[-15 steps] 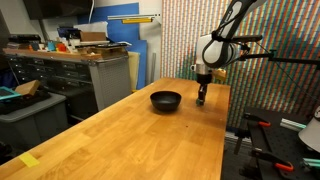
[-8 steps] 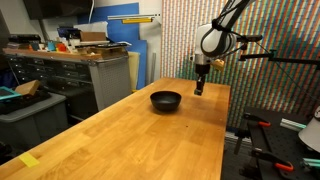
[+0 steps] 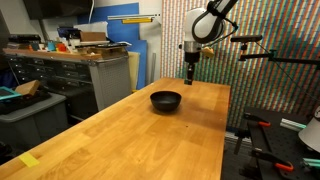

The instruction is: Put the green cube inside the the black bowl

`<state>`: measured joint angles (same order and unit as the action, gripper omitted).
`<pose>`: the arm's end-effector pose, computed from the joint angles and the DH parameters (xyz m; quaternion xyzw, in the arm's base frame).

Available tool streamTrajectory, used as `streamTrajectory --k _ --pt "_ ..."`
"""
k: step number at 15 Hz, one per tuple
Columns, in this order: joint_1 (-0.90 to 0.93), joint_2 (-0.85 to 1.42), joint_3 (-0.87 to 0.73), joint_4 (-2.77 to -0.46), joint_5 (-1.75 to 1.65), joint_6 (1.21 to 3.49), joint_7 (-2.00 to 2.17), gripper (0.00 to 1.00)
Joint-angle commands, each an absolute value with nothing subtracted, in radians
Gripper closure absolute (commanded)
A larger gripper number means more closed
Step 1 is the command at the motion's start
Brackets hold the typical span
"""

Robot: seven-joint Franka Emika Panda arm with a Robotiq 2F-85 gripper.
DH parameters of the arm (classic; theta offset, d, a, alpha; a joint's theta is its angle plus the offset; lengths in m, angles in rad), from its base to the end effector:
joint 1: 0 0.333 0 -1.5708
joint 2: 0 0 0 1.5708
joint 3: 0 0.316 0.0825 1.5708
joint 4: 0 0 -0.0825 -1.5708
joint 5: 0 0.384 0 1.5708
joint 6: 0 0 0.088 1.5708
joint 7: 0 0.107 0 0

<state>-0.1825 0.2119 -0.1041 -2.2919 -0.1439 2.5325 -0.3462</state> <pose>0.5117 -0.1495 0.2613 0.9945 0.0893 -0.0029 0.0547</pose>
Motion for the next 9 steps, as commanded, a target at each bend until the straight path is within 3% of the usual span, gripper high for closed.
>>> streamTrajectory --k 1,9 --pt "-0.144 0.238 -0.078 -2.217 -0.161 2.472 -0.363 0.79" --pt "-0.102 0.371 -0.028 -2.119 -0.159 2.47 -0.381 0.79"
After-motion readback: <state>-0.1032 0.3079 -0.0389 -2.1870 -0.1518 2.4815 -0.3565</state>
